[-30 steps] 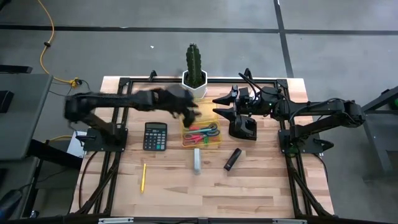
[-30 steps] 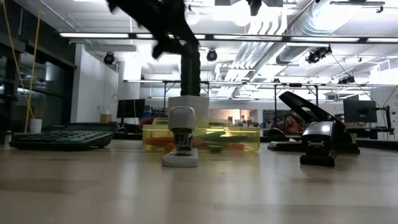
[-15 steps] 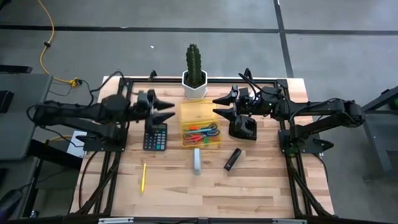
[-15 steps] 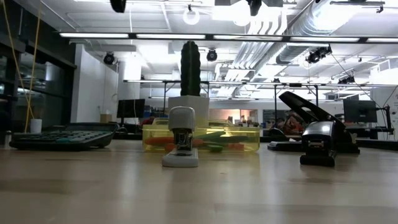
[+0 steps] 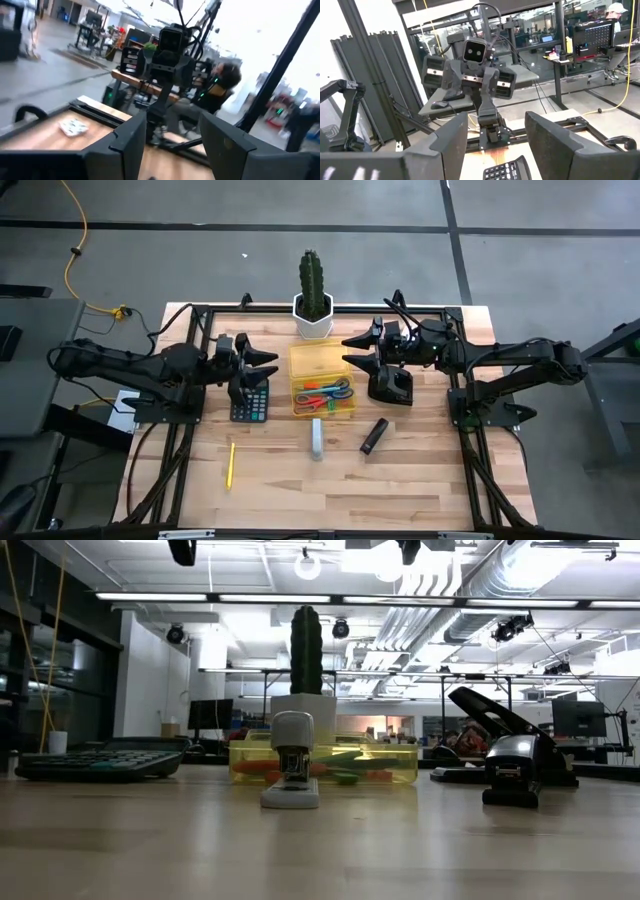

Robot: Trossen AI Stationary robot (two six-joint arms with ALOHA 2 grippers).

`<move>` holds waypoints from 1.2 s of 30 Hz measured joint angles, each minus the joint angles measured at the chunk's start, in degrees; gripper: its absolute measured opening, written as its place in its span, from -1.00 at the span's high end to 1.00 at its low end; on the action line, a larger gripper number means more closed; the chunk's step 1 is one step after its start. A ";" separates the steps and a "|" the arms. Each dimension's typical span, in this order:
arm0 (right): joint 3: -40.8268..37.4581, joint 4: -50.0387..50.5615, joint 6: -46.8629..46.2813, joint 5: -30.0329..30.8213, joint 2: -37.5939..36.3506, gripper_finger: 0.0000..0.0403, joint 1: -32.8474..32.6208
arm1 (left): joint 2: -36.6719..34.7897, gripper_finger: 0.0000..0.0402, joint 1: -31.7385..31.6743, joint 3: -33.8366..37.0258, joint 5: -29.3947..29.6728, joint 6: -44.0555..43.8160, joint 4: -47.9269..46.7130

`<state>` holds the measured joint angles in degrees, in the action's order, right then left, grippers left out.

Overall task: Pick & place school supplies into a supply box
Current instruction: Put the yellow pen into the yellow supply box

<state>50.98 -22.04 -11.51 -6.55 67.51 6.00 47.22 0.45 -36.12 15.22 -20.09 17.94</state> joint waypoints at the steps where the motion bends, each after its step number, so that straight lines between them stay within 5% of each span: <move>1: 0.00 0.01 0.00 0.00 0.00 0.06 0.00 | 0.00 0.14 -0.02 0.00 0.00 -2.32 0.05; 8: 0.00 -0.01 -0.06 0.00 0.00 0.06 0.00 | -0.02 0.14 -0.02 -0.04 -1.02 -15.70 -5.15; 15: 0.00 0.00 -0.11 -0.02 0.00 0.06 0.00 | 0.70 0.14 4.83 -0.04 -15.67 -41.23 -30.58; 19: 0.00 0.11 -0.17 -0.02 0.00 0.06 0.00 | 2.98 0.14 13.77 -0.08 -12.79 -55.83 -43.64; 29: 0.00 0.85 -0.06 -0.04 0.00 0.06 0.00 | 19.86 0.14 34.12 -0.07 -8.12 -97.82 -57.03; 36: 0.00 1.76 -0.02 -0.04 0.00 0.06 0.00 | 32.61 0.14 37.50 -0.07 -12.38 -109.62 -55.28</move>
<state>50.98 -20.27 -11.53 -6.59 67.51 6.00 79.83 37.95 -36.18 2.84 -129.71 -37.34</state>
